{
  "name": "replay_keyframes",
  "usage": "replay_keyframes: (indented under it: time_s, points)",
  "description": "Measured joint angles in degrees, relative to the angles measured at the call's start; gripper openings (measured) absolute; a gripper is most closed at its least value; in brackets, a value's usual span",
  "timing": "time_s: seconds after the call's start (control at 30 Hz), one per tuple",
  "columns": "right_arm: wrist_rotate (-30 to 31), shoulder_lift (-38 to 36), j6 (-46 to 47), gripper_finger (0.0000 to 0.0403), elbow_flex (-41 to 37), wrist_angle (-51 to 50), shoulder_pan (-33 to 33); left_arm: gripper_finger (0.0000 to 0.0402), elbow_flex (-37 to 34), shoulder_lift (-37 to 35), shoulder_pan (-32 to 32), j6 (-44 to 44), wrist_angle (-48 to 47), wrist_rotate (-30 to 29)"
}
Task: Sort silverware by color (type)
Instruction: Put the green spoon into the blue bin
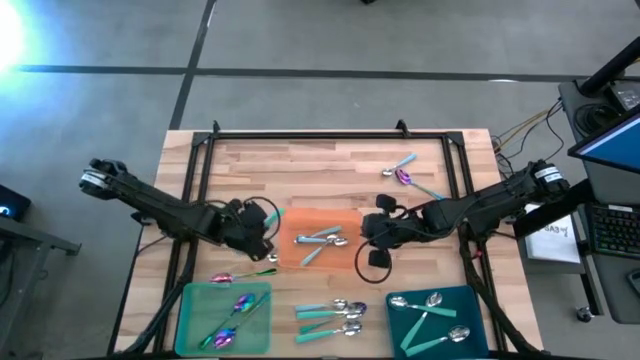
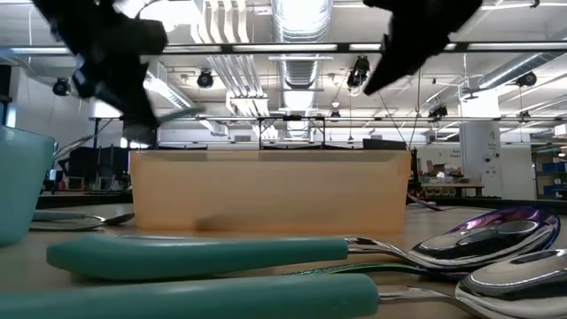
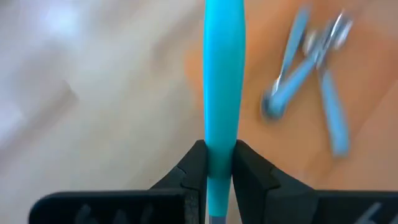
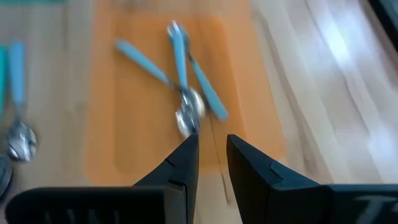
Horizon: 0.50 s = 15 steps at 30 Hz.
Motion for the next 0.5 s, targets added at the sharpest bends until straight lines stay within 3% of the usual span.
replay_keyframes:
  time_s: [0.2, 0.5]
  points:
    - [0.0, 1.6, -7.0, 0.0073, 0.0, 14.5, 0.0, 0.0032, 7.3, -0.8, 0.0, 6.0, 5.3, -12.1]
    - [0.0, 2.6, -12.2, 0.0091, 0.1, 24.2, -0.3, 0.0032, 15.6, 8.4, -0.6, 22.9, 24.7, -13.8]
